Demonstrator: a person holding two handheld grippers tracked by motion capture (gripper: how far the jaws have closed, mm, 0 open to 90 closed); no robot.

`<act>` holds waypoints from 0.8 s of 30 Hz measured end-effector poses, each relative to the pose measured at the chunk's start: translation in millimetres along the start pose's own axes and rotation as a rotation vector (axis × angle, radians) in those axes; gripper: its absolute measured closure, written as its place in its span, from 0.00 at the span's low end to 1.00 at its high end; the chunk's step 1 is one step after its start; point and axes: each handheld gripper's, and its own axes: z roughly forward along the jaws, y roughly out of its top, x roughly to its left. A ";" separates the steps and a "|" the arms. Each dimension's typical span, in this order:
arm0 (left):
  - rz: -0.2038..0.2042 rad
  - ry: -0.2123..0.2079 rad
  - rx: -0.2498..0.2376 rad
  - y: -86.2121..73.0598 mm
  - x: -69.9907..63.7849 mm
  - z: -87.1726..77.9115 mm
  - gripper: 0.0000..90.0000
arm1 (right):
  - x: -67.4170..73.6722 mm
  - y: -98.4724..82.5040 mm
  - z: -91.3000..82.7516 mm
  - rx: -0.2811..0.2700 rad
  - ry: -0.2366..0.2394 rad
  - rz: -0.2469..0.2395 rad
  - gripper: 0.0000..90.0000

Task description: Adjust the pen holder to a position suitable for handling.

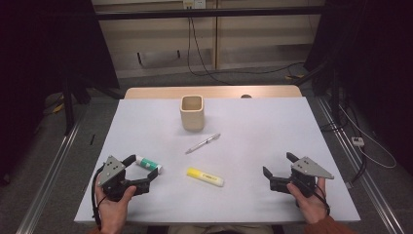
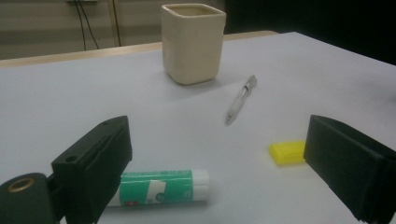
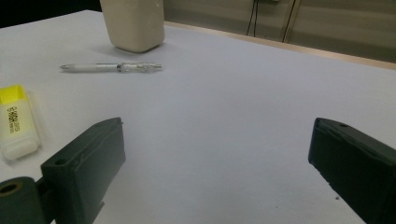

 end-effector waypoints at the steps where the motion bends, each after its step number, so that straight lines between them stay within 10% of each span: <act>1: -0.004 -0.002 0.004 0.4 0.0 0.6 0.09 | -0.4 -0.1 -0.2 -0.001 0.000 0.003 0.04; 24: -0.065 -0.082 0.146 30.0 0.7 40.2 0.09 | -2.4 -0.6 -0.5 0.004 0.010 0.019 0.04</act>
